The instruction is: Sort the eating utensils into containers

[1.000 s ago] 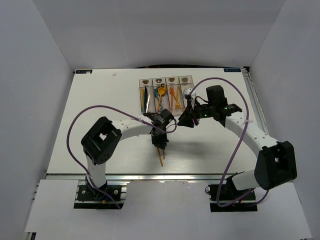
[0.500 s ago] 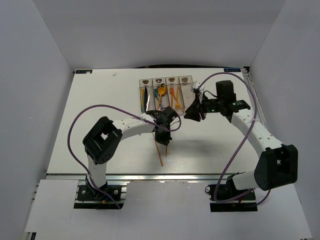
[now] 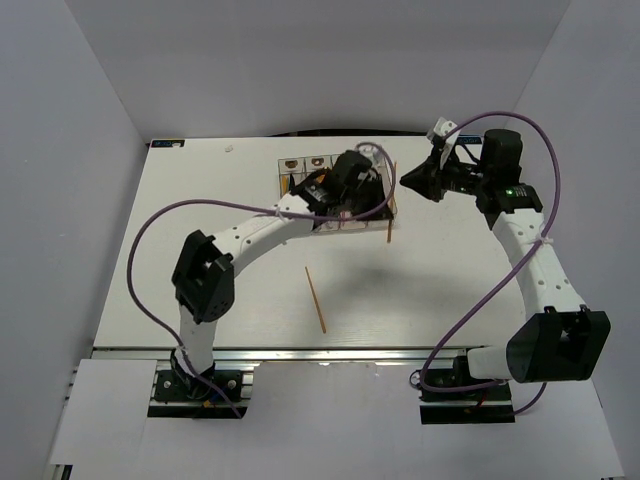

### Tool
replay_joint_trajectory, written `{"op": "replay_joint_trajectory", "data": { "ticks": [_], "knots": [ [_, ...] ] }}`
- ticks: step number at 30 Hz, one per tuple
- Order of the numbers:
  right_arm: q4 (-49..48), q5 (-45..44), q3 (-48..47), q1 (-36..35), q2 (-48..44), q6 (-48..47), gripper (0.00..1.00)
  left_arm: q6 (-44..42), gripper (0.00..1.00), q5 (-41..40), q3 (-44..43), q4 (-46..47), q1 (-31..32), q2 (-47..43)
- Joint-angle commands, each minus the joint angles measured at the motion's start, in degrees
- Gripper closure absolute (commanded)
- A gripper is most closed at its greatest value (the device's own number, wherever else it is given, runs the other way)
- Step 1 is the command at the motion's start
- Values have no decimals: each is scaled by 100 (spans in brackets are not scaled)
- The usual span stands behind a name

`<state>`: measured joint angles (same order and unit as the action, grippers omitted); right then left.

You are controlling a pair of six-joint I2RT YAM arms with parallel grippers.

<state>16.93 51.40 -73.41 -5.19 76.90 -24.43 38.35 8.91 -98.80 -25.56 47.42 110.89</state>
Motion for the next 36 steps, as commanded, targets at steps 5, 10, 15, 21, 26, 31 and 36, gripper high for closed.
{"op": "replay_joint_trajectory", "data": {
  "ticks": [5, 10, 15, 21, 26, 31, 36],
  "knots": [
    [38, 160, -174, 62, -193, 114, 86, 85, 100, 349, -2089, 648, -777, 1566],
    [267, 230, -209, 71, -176, -1, 88, 129, 100, 86, -2687, 965, -1024, 2138],
    [399, 292, -227, 71, -114, -54, 89, -11, 100, -73, -3057, 1045, -1086, 2586],
    [417, 353, -139, 62, -35, -54, 89, 6, 100, 23, -2856, 930, -1086, 2745],
    [381, 345, -25, 71, -9, -54, 87, 67, 99, 146, -2829, 799, -1077, 2815],
    [408, 327, 81, 71, -18, -89, 86, 59, 95, 199, -2776, 675, -1086, 2806],
    [434, 345, 134, 71, -26, -133, 85, 50, 80, 287, -2750, 605, -1077, 2763]
  ]
}}
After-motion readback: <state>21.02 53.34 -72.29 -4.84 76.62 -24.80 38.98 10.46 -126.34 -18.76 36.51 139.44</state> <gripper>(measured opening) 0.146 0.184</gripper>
